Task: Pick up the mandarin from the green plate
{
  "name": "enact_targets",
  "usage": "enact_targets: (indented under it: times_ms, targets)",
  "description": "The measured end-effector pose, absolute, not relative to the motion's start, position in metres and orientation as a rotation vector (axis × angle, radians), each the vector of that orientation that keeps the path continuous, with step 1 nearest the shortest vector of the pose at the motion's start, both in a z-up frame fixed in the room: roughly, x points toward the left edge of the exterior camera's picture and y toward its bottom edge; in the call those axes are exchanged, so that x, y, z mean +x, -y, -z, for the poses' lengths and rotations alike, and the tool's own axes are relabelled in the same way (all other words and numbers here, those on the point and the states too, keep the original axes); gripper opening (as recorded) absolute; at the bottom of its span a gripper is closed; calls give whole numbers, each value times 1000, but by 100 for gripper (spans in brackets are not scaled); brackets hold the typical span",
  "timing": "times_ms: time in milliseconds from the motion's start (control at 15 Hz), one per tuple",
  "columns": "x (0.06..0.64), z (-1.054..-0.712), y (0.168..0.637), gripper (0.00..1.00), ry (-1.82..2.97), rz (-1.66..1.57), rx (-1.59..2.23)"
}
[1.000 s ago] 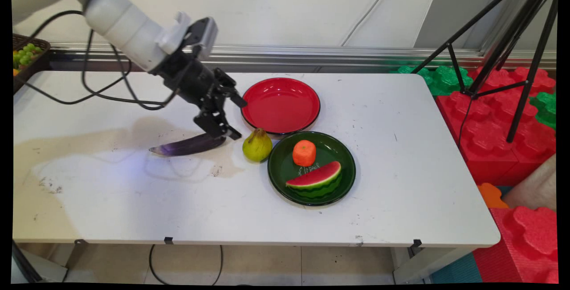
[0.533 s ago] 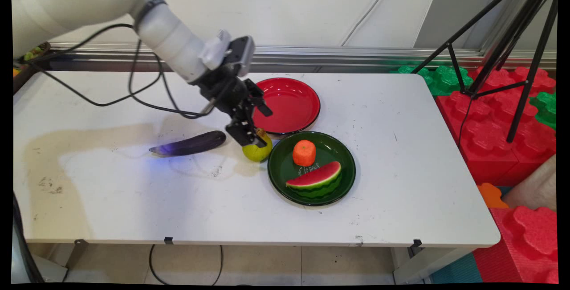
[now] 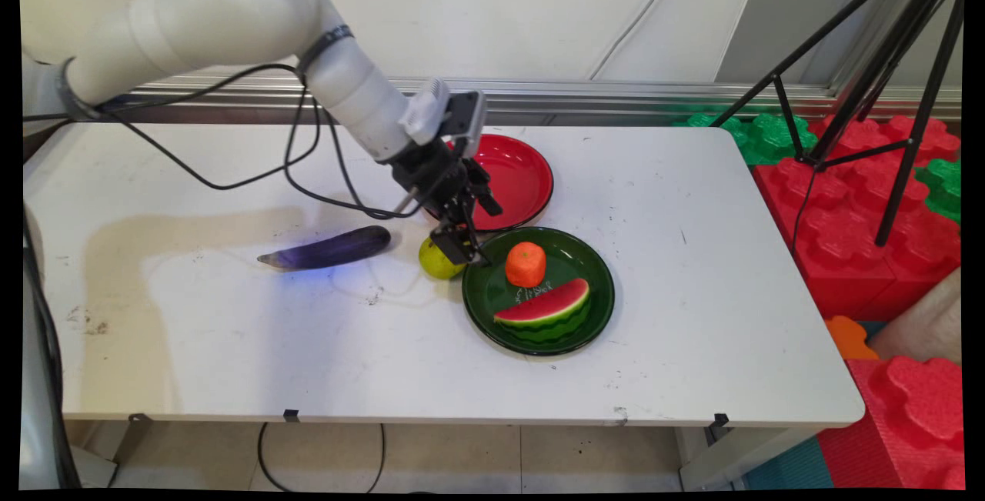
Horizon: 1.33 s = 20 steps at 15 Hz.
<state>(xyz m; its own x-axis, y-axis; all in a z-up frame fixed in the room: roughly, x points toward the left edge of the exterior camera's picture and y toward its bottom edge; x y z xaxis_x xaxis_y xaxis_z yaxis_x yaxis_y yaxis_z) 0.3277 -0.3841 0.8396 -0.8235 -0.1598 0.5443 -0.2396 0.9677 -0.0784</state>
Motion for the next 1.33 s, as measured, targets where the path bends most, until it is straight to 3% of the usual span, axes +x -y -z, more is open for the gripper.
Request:
enact_targets:
  times_ms: [667,1333]
  targets:
    - [296,-793,406,100,2589,-148,258]
    - [280,-770,419,100,2599,-154,236]
